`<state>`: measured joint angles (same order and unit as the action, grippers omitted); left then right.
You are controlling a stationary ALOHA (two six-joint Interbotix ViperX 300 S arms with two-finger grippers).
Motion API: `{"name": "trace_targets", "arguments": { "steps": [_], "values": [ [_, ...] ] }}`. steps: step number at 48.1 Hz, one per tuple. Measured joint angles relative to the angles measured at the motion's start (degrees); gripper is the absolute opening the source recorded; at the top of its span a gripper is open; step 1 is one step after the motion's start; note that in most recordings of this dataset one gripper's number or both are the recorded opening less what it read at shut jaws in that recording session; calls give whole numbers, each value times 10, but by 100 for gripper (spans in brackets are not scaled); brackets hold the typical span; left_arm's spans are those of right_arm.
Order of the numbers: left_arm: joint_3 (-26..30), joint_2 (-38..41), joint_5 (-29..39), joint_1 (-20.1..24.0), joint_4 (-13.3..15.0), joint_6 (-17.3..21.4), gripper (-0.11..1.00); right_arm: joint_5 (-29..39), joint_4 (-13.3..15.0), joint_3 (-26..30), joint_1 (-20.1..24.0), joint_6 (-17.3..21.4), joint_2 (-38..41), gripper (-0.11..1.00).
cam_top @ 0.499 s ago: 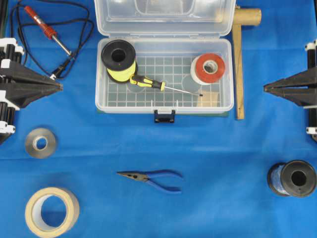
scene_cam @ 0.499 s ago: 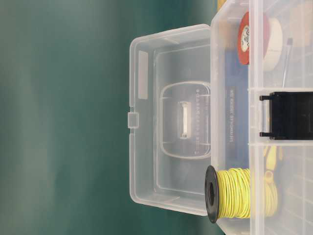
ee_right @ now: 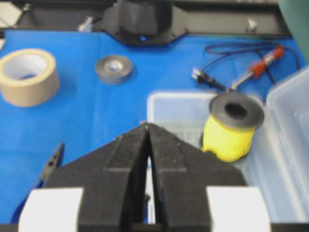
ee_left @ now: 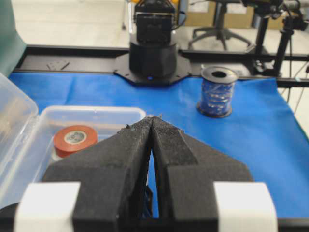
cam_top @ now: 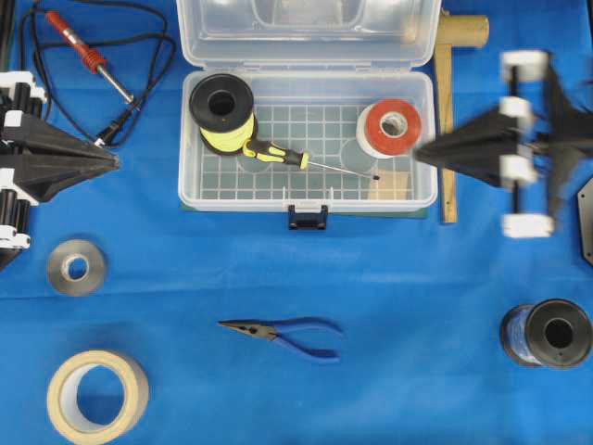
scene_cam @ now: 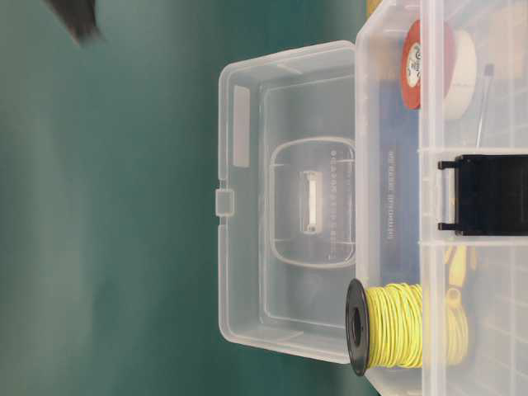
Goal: Pick the screwdriver from the toolbox among several items.
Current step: 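Reach the right gripper over the yellow-black screwdriver in the toolbox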
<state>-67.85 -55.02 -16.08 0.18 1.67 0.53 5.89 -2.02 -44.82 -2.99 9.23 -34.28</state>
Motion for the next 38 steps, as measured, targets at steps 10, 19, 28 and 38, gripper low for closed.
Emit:
{"name": "trace_targets", "arguments": {
  "steps": [10, 19, 28, 38],
  "values": [
    [0, 0, -11, -1, 1, -2, 0, 96, 0, 99, -43, 76, 137, 8],
    [-1, 1, -18, -1, 2, -5, 0, 196, 5, 201, -69, 156, 258, 55],
    [-4, 1, -18, 0, 1, -4, 0, 250, 25, 278, -76, 196, 365, 71],
    [-5, 1, -19, -1, 2, -4, 0, 267, 33, 324, -76, 212, 480, 71]
  ]
}}
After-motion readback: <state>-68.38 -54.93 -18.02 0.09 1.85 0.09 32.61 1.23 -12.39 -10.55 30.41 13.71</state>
